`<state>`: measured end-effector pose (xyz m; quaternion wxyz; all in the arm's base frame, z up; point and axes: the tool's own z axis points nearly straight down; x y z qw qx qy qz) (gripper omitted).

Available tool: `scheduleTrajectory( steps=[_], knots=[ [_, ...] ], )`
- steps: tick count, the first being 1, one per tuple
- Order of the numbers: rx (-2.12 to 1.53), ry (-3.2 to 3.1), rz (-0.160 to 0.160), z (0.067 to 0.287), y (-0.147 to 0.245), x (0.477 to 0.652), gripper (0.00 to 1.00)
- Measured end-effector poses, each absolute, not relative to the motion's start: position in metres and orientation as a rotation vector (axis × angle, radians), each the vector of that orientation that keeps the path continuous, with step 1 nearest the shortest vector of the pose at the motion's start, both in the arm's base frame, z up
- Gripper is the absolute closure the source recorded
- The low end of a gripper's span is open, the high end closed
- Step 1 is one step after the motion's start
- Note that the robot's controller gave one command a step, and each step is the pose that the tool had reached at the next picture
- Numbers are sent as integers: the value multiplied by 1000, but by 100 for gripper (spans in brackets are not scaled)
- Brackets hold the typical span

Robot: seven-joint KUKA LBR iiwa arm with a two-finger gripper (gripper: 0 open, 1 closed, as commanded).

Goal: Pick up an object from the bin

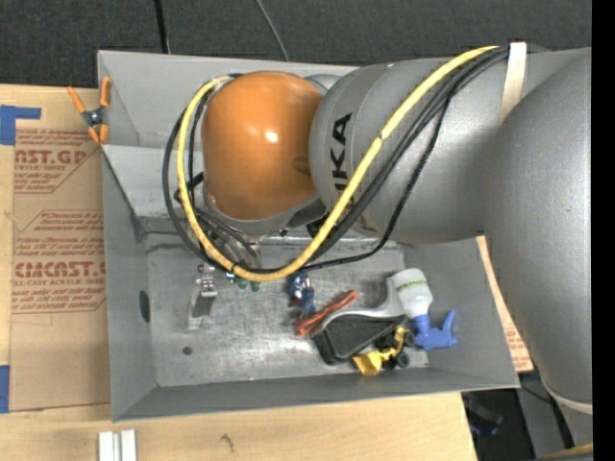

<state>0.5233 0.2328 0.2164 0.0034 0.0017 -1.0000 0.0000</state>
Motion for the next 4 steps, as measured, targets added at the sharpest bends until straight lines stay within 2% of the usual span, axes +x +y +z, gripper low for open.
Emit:
scheduleTrajectory(
  steps=[1, 2, 3, 4],
  knots=[
    [2, -3142, -2, 221, 232, 525, 0],
    [110, -3146, -5, 181, 209, 527, 0],
    [458, -3111, -1, 134, 176, 524, 0],
    [688, -3055, 0, 133, 154, 508, 0]
  ],
)
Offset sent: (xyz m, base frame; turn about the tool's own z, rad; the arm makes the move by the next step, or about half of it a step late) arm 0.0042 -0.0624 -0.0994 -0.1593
